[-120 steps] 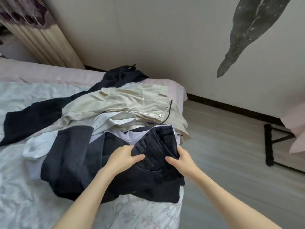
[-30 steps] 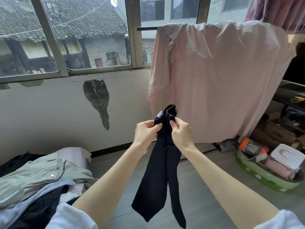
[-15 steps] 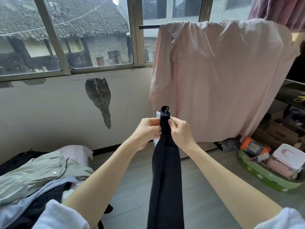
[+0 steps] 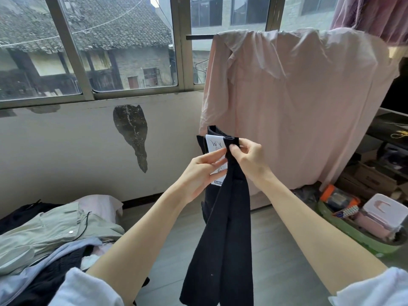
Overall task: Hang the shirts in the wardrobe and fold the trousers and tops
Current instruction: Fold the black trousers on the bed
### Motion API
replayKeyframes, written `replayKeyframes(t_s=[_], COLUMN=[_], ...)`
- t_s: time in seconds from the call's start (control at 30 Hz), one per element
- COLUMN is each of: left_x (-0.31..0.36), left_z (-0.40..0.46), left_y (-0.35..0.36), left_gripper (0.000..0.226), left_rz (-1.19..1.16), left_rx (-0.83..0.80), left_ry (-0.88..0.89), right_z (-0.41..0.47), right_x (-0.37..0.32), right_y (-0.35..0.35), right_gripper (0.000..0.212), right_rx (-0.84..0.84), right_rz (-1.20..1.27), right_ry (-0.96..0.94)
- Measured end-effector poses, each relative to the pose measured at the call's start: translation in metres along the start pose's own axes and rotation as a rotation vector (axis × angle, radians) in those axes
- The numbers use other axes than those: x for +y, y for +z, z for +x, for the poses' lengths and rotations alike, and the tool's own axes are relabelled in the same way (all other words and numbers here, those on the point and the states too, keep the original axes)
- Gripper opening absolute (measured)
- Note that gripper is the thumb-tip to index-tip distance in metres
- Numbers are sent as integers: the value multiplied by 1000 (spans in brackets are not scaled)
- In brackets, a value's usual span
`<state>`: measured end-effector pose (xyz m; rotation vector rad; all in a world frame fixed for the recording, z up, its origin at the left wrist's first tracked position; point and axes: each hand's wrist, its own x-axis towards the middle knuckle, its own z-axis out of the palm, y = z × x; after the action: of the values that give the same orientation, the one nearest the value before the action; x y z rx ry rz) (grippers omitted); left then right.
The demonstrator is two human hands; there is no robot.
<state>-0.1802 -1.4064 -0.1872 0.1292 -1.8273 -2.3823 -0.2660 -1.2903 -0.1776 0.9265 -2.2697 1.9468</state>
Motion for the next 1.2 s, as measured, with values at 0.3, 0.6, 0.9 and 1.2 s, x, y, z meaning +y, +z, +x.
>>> replayKeyframes(t_s=[0.3, 0.6, 0.9, 1.2], left_x=[25, 55, 25, 43], left_z=[21, 28, -1, -98], left_y=[-38, -37, 13, 11], left_gripper=[92, 25, 26, 21], left_rz=[380, 363, 330, 374], left_rx=[471, 224, 365, 760], left_ry=[75, 290, 369, 505], right_z=[30, 35, 42, 40], right_x=[-31, -41, -4, -64], right_y=[-19, -50, -45, 53], right_gripper=[24, 25, 24, 19], right_rx=[157, 164, 348, 34], right_rz=[29, -1, 63, 341], right_ry=[-127, -228, -178, -287])
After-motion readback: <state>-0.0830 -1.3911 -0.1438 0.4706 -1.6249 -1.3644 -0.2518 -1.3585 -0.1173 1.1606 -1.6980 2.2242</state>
